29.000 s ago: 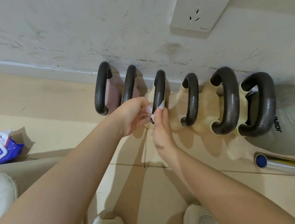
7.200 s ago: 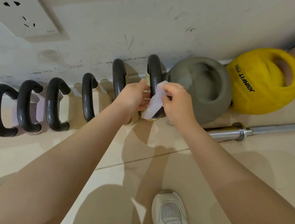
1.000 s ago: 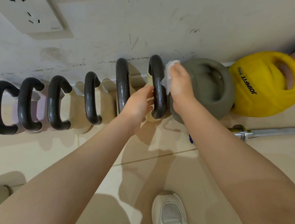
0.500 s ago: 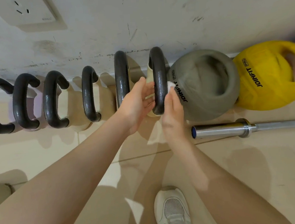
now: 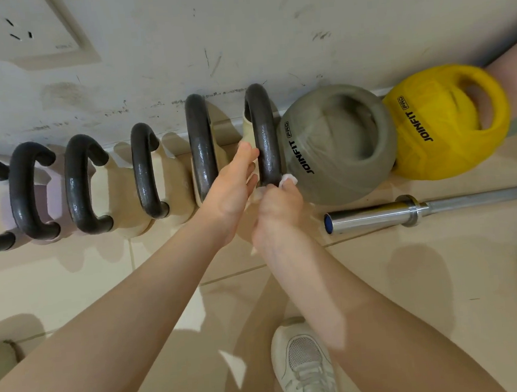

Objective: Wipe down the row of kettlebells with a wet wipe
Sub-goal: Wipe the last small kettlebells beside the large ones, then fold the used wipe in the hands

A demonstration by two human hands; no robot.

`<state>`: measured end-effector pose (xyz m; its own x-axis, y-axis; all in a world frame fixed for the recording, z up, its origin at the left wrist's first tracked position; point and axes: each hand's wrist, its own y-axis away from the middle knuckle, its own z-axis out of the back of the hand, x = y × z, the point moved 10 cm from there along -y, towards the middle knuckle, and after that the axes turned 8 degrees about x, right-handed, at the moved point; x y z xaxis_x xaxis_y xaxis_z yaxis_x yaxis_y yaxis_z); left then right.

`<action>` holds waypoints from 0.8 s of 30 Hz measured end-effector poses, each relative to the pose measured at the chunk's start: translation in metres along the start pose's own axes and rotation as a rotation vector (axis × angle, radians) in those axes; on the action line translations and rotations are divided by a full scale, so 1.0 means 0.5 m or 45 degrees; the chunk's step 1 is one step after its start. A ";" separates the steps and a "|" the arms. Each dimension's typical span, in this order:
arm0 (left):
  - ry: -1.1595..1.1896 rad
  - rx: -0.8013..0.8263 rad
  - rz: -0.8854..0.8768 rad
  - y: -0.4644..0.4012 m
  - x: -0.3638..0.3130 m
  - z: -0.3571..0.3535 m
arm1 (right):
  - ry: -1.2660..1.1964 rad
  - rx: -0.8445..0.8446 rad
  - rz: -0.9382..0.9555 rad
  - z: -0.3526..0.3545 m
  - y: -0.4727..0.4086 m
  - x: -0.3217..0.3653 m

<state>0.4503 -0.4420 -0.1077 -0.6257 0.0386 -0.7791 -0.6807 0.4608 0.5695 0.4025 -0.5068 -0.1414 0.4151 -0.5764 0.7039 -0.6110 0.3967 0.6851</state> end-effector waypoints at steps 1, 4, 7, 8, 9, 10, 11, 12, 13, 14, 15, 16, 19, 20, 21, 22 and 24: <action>-0.037 0.003 -0.016 0.007 -0.008 0.001 | 0.091 0.008 0.103 0.003 0.009 0.027; -0.140 0.085 -0.139 0.027 -0.047 -0.011 | 0.341 0.162 0.461 -0.036 0.055 0.130; -0.329 -0.022 -0.312 0.055 -0.113 -0.017 | 0.463 0.284 0.662 -0.083 0.090 0.211; -0.347 -0.082 -0.357 0.062 -0.132 -0.018 | 0.495 0.265 0.709 -0.078 0.094 0.232; -0.318 -0.109 -0.378 0.066 -0.145 -0.023 | 0.538 0.223 0.740 -0.063 0.098 0.252; -0.271 -0.093 -0.377 0.065 -0.153 -0.035 | 0.593 0.170 0.764 -0.040 0.102 0.269; -0.238 -0.042 -0.369 0.062 -0.158 -0.054 | 0.640 0.130 0.784 -0.014 0.106 0.281; -0.206 0.028 -0.341 0.058 -0.158 -0.078 | 0.655 0.105 0.809 0.013 0.109 0.291; -0.176 0.100 -0.312 0.052 -0.154 -0.105 | 0.638 0.085 0.838 0.042 0.111 0.301; -0.137 0.167 -0.285 0.048 -0.151 -0.134 | 0.613 0.063 0.870 0.068 0.114 0.312; -0.108 0.219 -0.261 0.044 -0.147 -0.163 | 0.619 0.024 0.905 0.095 0.115 0.324; -0.075 0.262 -0.235 0.039 -0.143 -0.191 | 0.674 -0.023 0.949 0.118 0.115 0.338; 0.003 0.367 -0.156 0.016 -0.134 -0.279 | 0.895 -0.132 1.106 0.185 0.123 0.392; 0.030 0.404 -0.124 0.010 -0.134 -0.314 | 0.921 -0.158 1.147 0.213 0.129 0.410; 0.036 0.446 -0.103 0.005 -0.136 -0.352 | 0.938 -0.199 1.185 0.246 0.138 0.429; 0.024 0.494 -0.091 0.002 -0.139 -0.393 | 0.958 -0.251 1.226 0.279 0.150 0.449; -0.049 0.560 -0.092 -0.003 -0.148 -0.476 | 0.994 -0.303 1.306 0.341 0.182 0.488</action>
<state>0.4068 -0.6566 0.0116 -0.5626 0.0215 -0.8265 -0.4900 0.7964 0.3543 0.3330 -0.7331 0.0608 0.1634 0.5926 0.7888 -0.7805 0.5667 -0.2640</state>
